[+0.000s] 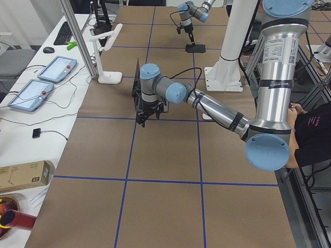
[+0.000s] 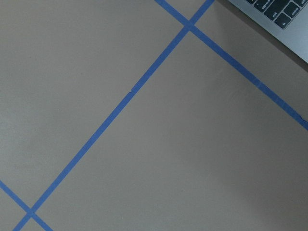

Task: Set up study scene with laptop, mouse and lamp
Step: 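Grasp the edge of the black pad with the right gripper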

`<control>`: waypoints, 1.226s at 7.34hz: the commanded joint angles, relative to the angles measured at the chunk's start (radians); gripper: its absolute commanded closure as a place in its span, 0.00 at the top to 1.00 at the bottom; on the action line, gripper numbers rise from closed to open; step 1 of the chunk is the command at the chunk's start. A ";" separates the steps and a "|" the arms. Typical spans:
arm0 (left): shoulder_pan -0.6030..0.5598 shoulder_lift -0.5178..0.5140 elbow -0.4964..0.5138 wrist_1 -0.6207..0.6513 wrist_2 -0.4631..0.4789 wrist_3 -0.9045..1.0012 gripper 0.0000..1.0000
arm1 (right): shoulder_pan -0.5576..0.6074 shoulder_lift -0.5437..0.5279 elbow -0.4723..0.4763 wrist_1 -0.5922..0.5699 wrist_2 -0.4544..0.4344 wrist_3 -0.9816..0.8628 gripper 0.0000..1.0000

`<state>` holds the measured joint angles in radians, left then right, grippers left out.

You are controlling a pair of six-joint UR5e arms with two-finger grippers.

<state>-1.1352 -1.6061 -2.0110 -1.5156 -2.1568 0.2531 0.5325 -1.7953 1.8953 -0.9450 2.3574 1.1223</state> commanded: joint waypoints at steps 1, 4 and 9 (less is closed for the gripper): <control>0.000 0.000 -0.002 0.000 0.000 0.000 1.00 | -0.003 0.001 -0.004 -0.001 0.000 0.005 0.41; 0.000 0.000 -0.002 -0.005 0.000 0.000 1.00 | -0.009 0.005 -0.010 -0.001 0.000 0.004 0.41; 0.000 0.014 0.000 -0.028 0.000 0.000 1.00 | -0.017 0.004 -0.012 0.000 0.000 0.002 0.21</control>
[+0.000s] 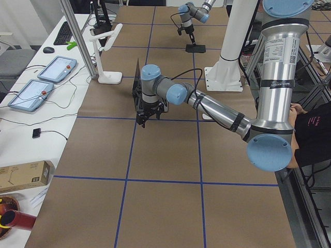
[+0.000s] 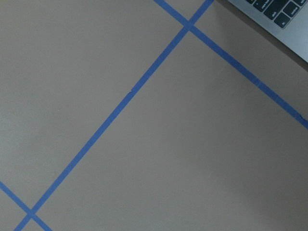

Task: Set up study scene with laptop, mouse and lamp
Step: 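Grasp the edge of the black pad with the right gripper, then lift the black pad off the table with the right gripper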

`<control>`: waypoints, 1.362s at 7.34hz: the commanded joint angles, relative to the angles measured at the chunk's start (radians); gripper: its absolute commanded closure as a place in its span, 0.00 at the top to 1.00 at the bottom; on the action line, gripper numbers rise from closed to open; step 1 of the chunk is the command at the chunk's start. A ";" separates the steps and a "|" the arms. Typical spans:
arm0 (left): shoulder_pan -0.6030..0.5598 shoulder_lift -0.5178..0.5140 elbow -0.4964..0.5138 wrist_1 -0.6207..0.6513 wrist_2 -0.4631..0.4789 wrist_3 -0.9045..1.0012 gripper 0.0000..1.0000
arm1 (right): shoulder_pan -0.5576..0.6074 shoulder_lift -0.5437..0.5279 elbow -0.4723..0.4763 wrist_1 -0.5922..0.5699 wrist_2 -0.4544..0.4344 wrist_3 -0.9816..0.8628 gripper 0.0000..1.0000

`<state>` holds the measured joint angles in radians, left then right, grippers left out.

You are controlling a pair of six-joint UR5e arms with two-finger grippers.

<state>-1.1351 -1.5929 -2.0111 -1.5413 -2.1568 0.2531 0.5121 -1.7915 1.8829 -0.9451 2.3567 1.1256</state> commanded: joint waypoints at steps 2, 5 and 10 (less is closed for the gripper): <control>0.000 0.001 0.000 -0.002 0.000 0.000 1.00 | 0.019 0.001 0.012 0.002 0.010 -0.003 0.18; 0.000 0.001 0.000 -0.002 0.000 0.000 1.00 | 0.048 0.001 0.016 0.002 0.010 -0.001 0.11; -0.002 0.001 -0.004 0.000 -0.011 0.018 1.00 | 0.294 0.111 0.091 0.003 0.160 -0.009 0.11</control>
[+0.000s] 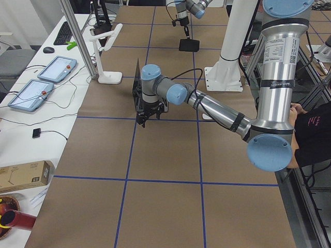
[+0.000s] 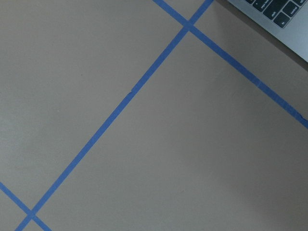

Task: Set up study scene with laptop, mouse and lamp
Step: 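Lift the black pad off the table with the right gripper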

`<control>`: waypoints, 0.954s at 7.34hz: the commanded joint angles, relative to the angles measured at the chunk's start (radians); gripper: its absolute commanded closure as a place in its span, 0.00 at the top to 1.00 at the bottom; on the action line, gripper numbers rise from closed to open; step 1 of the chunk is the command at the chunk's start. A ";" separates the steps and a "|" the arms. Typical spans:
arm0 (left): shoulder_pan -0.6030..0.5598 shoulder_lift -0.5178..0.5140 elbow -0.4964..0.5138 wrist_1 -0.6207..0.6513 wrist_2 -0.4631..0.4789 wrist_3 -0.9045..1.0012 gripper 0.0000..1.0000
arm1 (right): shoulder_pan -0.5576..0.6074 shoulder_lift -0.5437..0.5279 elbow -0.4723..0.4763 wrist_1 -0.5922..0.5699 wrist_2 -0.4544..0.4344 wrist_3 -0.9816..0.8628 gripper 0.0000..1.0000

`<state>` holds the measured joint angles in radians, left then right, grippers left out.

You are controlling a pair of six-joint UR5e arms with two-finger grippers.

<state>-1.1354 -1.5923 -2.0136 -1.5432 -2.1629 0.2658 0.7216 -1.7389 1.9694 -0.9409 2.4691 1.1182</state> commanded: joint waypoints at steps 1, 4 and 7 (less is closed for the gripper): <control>-0.001 0.002 -0.001 0.002 -0.005 0.006 1.00 | 0.128 0.112 -0.003 -0.009 0.069 -0.001 0.11; -0.044 0.000 0.001 0.017 -0.069 0.003 1.00 | 0.171 0.373 0.006 -0.316 0.050 -0.011 0.11; -0.070 0.000 0.015 0.018 -0.072 -0.007 1.00 | 0.176 0.601 -0.009 -0.688 -0.067 -0.217 0.11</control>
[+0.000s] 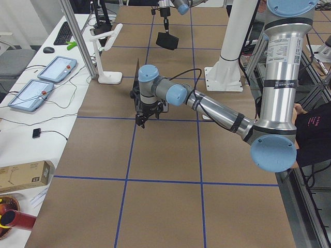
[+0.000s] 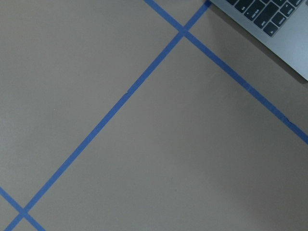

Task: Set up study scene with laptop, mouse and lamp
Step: 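Carry the black pad with the right gripper toward the laptop and lamp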

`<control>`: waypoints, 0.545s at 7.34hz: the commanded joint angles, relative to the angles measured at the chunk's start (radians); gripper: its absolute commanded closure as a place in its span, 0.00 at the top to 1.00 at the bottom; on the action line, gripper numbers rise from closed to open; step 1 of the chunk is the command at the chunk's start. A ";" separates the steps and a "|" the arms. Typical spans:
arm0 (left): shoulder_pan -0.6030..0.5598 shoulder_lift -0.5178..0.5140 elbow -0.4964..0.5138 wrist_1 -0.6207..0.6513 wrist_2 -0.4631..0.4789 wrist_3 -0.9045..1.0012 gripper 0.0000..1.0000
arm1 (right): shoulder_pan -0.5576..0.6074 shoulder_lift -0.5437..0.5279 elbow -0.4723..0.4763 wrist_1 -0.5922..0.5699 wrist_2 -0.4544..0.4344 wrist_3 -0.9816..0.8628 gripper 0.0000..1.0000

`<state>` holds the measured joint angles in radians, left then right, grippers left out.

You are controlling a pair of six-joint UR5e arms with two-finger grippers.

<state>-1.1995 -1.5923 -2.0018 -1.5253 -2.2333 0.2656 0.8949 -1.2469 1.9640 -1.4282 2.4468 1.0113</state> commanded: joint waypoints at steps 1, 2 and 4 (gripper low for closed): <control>-0.006 0.000 0.017 0.001 -0.002 -0.012 1.00 | -0.010 0.175 -0.007 -0.342 -0.089 -0.187 0.11; -0.023 0.000 0.035 -0.001 -0.002 -0.012 1.00 | -0.033 0.244 -0.046 -0.407 -0.135 -0.209 0.11; -0.037 0.000 0.055 -0.001 -0.002 -0.012 1.00 | -0.062 0.384 -0.211 -0.409 -0.164 -0.209 0.11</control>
<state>-1.2291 -1.5917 -1.9615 -1.5261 -2.2350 0.2535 0.8545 -0.9539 1.8531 -1.8194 2.3085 0.8102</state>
